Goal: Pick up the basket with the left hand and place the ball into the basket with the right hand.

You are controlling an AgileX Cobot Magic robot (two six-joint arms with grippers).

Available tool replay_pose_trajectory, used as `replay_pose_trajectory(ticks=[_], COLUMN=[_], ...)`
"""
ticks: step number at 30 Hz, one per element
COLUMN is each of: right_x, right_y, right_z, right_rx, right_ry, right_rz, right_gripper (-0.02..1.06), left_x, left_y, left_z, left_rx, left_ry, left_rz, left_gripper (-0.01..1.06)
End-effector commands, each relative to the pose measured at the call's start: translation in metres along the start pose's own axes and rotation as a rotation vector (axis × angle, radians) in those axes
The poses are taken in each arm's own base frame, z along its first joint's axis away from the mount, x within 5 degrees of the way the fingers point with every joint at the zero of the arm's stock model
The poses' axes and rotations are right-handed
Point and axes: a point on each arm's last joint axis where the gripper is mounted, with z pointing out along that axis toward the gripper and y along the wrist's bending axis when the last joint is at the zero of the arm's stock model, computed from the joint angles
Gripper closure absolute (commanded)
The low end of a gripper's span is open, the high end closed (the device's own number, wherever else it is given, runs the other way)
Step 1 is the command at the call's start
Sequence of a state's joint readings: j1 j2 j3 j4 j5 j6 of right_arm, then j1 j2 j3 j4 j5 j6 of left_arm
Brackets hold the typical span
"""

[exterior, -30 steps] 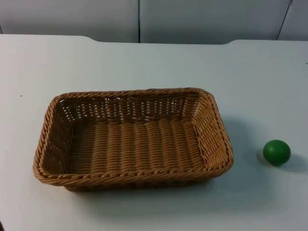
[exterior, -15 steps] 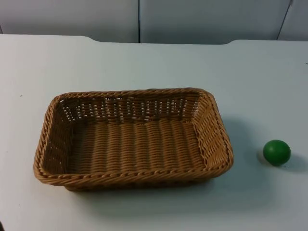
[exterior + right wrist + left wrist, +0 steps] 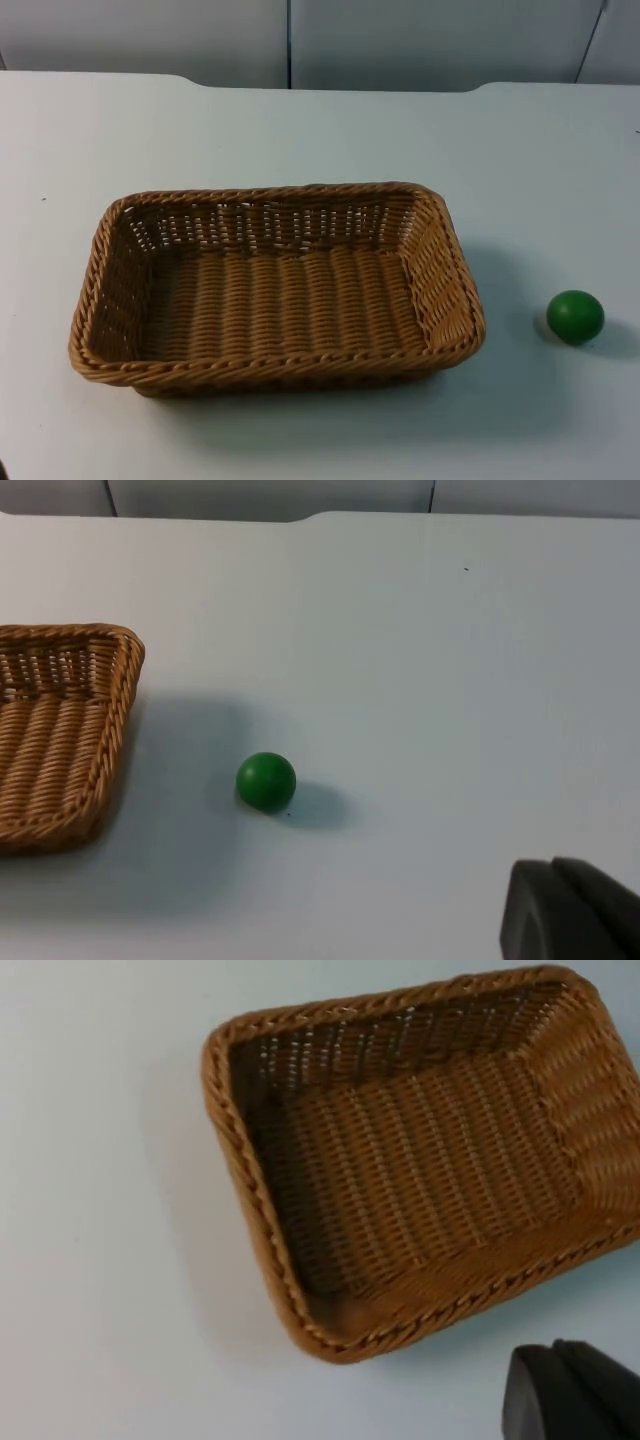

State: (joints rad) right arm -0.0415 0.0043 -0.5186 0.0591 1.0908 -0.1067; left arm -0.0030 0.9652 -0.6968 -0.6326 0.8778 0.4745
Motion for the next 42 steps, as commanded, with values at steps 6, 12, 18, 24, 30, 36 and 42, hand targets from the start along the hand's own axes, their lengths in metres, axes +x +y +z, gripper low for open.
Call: replay_pose_trajectory(ticks=[6,12,18,24,30,36,42], right_x=[0.0,0.0,0.0,0.0,0.0,0.0,0.0], right_y=[0.0,0.0,0.0,0.0,0.0,0.0,0.0], right_z=[0.001,0.001,0.001,0.001,0.001,0.001,0.001], right_rx=[-0.001,-0.001,-0.001,-0.001,-0.001,-0.001,-0.001], right_ry=[-0.009,-0.009,-0.009,-0.009,-0.009,-0.009,-0.009], right_rz=[0.001,0.001,0.001,0.001,0.001,0.001,0.001], right_gripper=[1.05,1.05,1.05,1.05,1.05,1.05,1.05], left_x=[-0.022,-0.035,-0.056,-0.059,-0.058,-0.056,-0.052], left_y=[0.015,0.017,0.038,0.045,0.046,0.048,0.05], left_z=[0.075,0.123,0.157,0.181,0.188,0.195,0.206], left_rx=[0.04,-0.118,-0.364,-0.367,-0.38,-0.377,-0.352], left_ry=[0.087,0.212,0.378,0.431,0.416,0.417,0.42], left_rz=[-0.016,0.015,0.036,0.022,-0.067,-0.073,-0.097], left_gripper=[1.05,1.05,1.04,0.76,0.32,0.32,0.32])
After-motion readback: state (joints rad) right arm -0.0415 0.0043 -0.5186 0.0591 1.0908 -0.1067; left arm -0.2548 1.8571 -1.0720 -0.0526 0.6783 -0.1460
